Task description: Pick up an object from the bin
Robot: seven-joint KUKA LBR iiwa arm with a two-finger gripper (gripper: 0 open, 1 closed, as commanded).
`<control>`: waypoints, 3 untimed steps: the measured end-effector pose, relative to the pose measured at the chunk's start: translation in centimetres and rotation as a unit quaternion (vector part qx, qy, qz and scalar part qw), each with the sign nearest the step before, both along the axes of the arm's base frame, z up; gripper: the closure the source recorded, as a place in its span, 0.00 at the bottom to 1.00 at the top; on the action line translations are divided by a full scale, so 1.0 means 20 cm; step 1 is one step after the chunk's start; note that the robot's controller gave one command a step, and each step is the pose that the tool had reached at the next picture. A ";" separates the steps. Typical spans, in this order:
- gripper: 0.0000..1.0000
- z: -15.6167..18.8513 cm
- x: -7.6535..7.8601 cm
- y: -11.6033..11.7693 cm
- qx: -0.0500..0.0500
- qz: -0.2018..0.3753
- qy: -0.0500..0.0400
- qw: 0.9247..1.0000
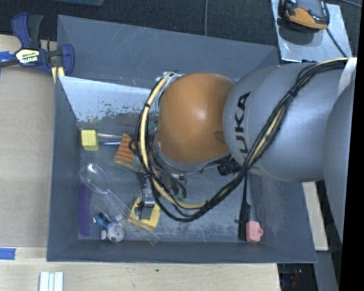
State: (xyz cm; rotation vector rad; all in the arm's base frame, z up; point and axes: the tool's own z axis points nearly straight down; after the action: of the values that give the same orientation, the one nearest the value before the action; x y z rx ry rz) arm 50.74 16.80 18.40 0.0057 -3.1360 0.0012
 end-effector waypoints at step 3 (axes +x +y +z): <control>0.00 -0.42 0.20 -0.56 0.002 -0.042 -0.006 0.999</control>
Offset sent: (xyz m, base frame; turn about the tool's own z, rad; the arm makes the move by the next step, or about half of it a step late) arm 0.0309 -0.1199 -0.1140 0.0569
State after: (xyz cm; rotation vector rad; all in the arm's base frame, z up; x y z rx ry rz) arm 54.64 5.60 10.09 -0.1275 -3.1457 -0.0066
